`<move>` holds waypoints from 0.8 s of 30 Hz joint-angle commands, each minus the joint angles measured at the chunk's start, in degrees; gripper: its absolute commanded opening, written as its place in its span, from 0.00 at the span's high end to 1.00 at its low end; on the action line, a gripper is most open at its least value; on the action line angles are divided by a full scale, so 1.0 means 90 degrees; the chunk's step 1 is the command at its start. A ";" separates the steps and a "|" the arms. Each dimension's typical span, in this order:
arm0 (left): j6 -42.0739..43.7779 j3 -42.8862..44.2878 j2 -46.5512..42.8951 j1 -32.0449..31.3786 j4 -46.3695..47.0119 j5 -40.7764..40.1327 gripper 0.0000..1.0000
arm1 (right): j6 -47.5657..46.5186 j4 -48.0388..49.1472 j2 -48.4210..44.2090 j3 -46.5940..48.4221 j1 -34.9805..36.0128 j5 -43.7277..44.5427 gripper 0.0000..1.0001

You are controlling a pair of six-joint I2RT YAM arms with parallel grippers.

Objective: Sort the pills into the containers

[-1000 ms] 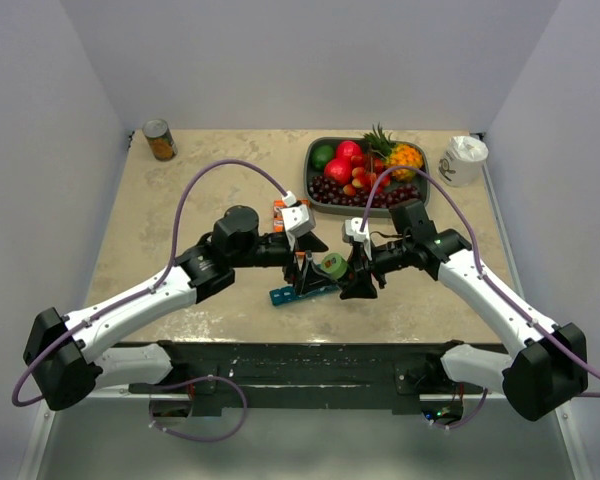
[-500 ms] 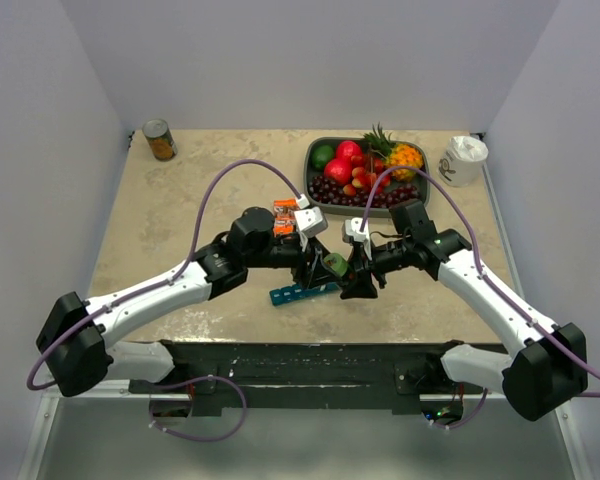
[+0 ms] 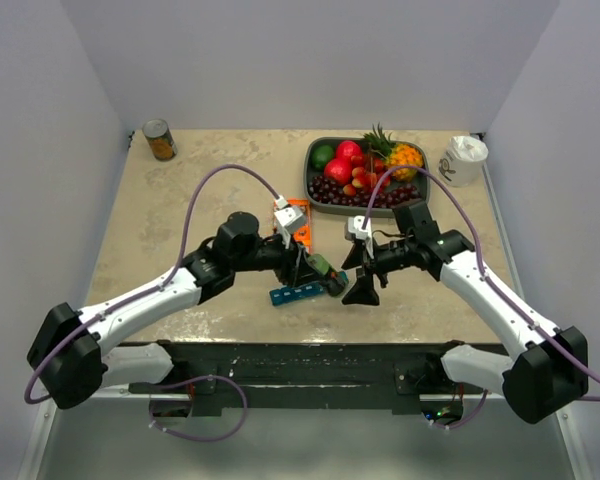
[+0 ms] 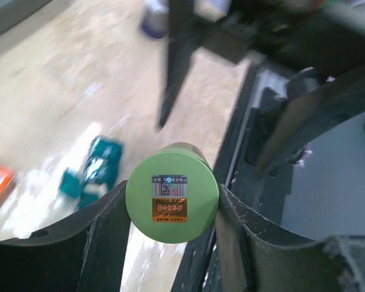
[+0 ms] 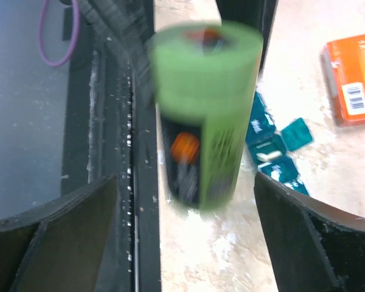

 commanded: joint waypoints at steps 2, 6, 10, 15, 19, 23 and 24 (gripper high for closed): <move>-0.0656 -0.0292 -0.0775 0.0919 -0.1073 -0.1019 1.00 | 0.0214 0.0202 -0.0216 0.0236 -0.0462 0.0375 0.01; -0.0451 -0.0145 -0.1175 0.1506 -0.2191 -0.2365 1.00 | 0.0498 0.0534 -0.0284 0.0120 -0.1038 0.0707 0.01; 0.0064 -0.0174 -0.1372 0.2422 -0.2690 -0.4396 1.00 | 0.0655 0.0896 -0.0333 -0.0163 -0.1176 0.1196 0.01; 0.0164 -0.0272 -0.0573 0.3635 -0.2281 -0.4508 1.00 | 0.0645 0.0925 -0.0333 -0.0203 -0.1224 0.1235 0.01; 0.0310 -0.0175 0.0024 0.4123 -0.1803 -0.4673 1.00 | 0.0431 0.0916 -0.0333 -0.0330 -0.1225 0.1255 0.01; 0.0408 0.0128 0.0581 0.4437 -0.1831 -0.4683 1.00 | -0.0047 0.0760 -0.0304 -0.0398 -0.1225 0.1060 0.01; 0.0418 0.0157 0.0717 0.4466 -0.1831 -0.4712 1.00 | -0.0126 0.0750 -0.0314 -0.0417 -0.1225 0.1002 0.01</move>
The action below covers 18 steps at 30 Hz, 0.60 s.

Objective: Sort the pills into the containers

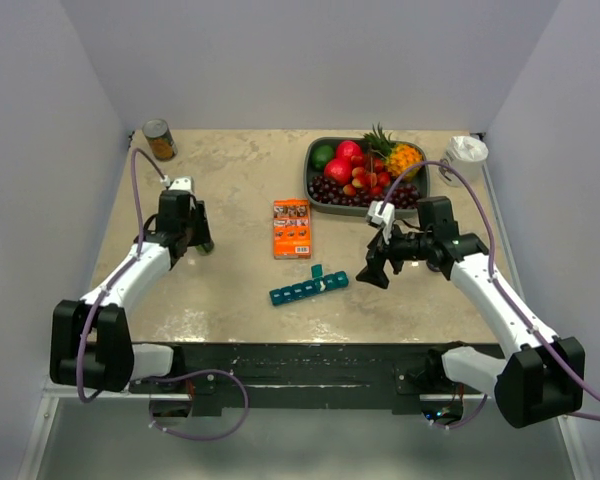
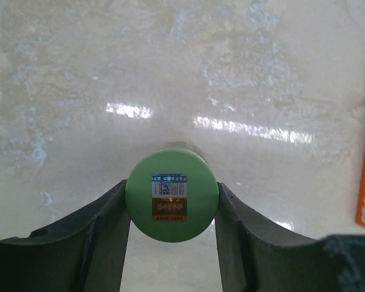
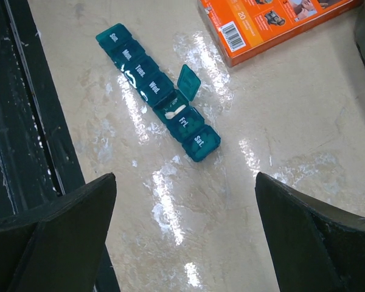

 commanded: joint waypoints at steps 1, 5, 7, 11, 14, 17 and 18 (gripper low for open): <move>0.0265 0.0434 0.0386 0.0277 0.0403 -0.0287 1.00 | -0.0595 -0.0006 -0.0107 -0.0102 -0.0039 -0.0222 0.01; 0.0246 0.0571 0.0611 0.0346 0.0296 -0.0161 0.66 | -0.0713 -0.0025 -0.0059 -0.0141 -0.0039 -0.0214 0.01; 0.0236 0.0610 0.0572 0.0346 0.0238 -0.0121 0.52 | -0.0742 -0.0045 -0.0039 -0.0151 -0.0020 -0.0223 0.01; 0.0304 0.0776 0.0358 0.0346 0.0013 -0.0015 0.28 | -0.0801 -0.0084 0.0078 -0.0122 -0.0030 -0.0252 0.02; 0.0431 0.0825 -0.0062 0.0346 -0.0104 0.0317 0.15 | -0.0645 -0.0055 0.0224 -0.0005 0.0009 -0.0311 0.07; 0.0636 0.0757 -0.0753 0.0336 -0.0143 0.0932 0.08 | -0.0401 -0.0152 0.0673 0.0356 0.0126 -0.0243 0.25; 0.0733 0.0699 -0.0901 0.0326 -0.0153 0.1243 0.08 | -0.0294 -0.0191 0.1012 0.0473 0.0175 -0.0233 0.31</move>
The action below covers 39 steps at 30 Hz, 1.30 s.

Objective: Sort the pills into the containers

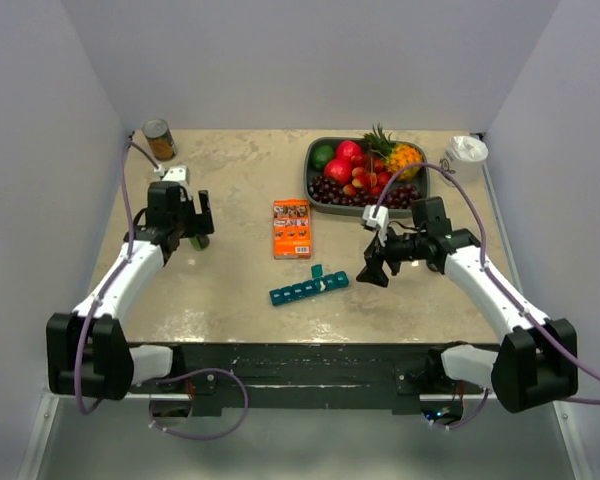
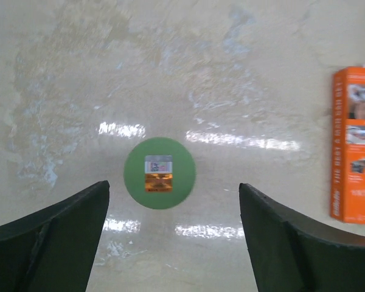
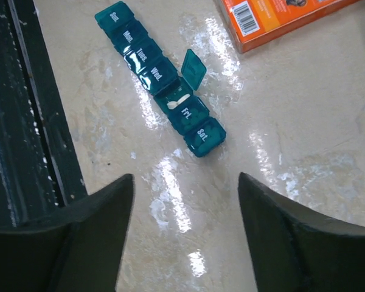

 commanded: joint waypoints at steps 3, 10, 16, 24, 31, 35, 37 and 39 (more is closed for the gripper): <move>0.0703 -0.0047 -0.1546 -0.0062 0.0213 0.1835 0.10 | 0.0343 -0.0416 0.1283 0.1054 0.0533 -0.0078 0.54; 0.2273 -0.1610 -0.2878 -0.1808 0.2079 0.5082 0.17 | 0.0851 -0.0445 0.2767 0.2409 0.1257 0.0284 1.00; 0.4316 -0.1992 -0.2148 -0.3586 0.1475 0.3630 0.11 | 0.0725 -0.0807 0.3532 0.2969 0.1267 0.0284 1.00; 0.4776 -0.1299 -0.0213 -0.4525 0.1483 0.2370 0.12 | 0.0598 -0.0671 0.3377 0.2618 0.1267 0.0235 1.00; 0.4786 -0.1045 0.0666 -0.4887 0.1611 0.1890 0.19 | 0.0734 -0.0495 0.3464 0.2578 0.1267 0.0264 1.00; 0.4796 -0.0879 0.1085 -0.4984 0.1543 0.1763 0.26 | 0.1017 -0.0241 0.3493 0.2569 0.1267 0.0449 1.00; 0.4786 -0.0820 0.1194 -0.5023 0.1484 0.1743 0.30 | 0.1173 -0.0105 0.3532 0.2578 0.1267 0.0537 1.00; 0.4777 -0.0791 0.1340 -0.5062 0.1445 0.1666 0.32 | 0.1271 -0.0045 0.3688 0.2637 0.1267 0.0567 1.00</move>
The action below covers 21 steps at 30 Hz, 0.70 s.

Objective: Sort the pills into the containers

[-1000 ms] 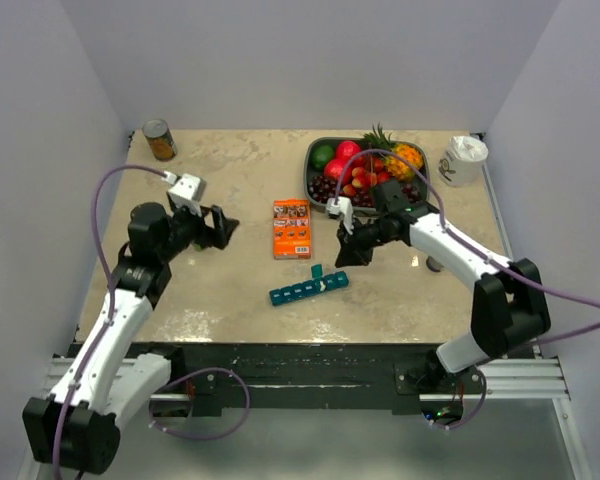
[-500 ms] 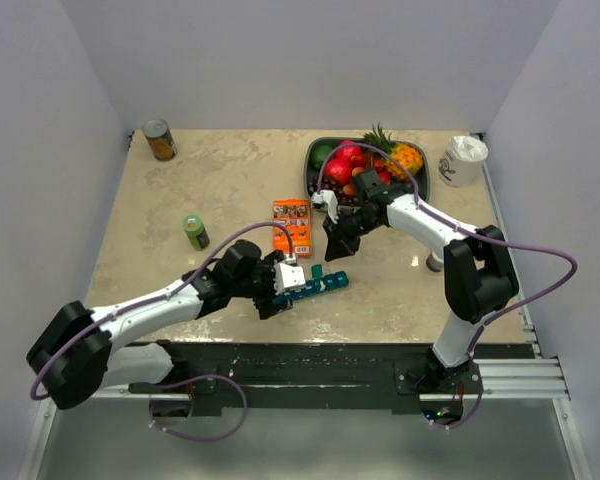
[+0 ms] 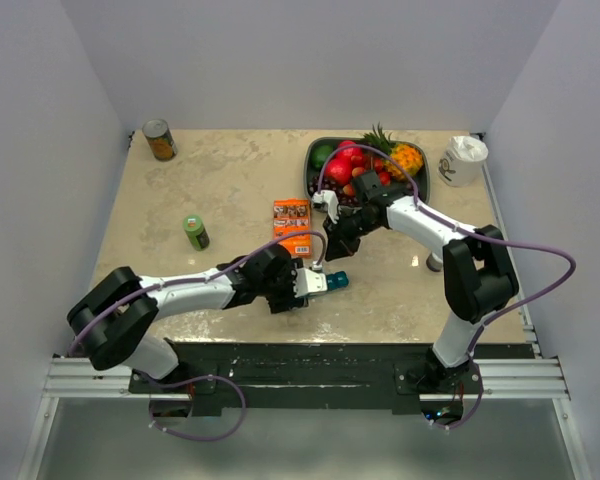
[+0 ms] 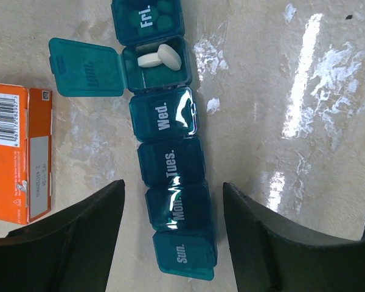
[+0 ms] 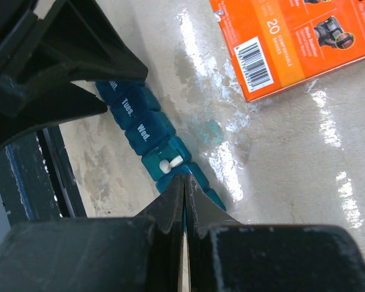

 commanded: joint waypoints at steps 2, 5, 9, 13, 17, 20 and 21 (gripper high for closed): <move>0.0123 0.0322 0.0282 -0.0121 0.0070 -0.0239 0.37 | 0.0351 0.0321 0.0262 0.0211 0.0004 0.0118 1.00; 0.0084 0.0400 0.0379 -0.0131 0.0002 -0.0268 0.45 | 0.0361 0.0282 0.0438 0.0329 0.0014 0.0059 1.00; 0.0045 0.0449 0.0487 -0.0140 -0.0067 -0.0229 0.55 | 0.0361 0.0292 0.0566 0.0338 0.0024 -0.0009 1.00; 0.0026 0.0488 0.0526 -0.0140 -0.0086 -0.0190 0.64 | 0.0303 0.0224 0.0703 0.0339 0.0140 -0.0106 1.00; -0.0111 0.0585 0.0614 -0.0140 -0.0184 -0.0171 0.71 | -0.0038 -0.0030 0.0684 0.0309 0.0209 -0.0437 1.00; -0.0199 0.0644 0.0702 -0.0140 -0.0213 -0.0151 0.75 | -0.0370 -0.0283 0.0557 0.0183 0.0199 -0.0740 1.00; -0.0228 0.0663 0.0722 -0.0140 -0.0214 -0.0151 0.78 | -0.0478 -0.0478 0.0537 0.0144 0.0209 -0.0809 1.00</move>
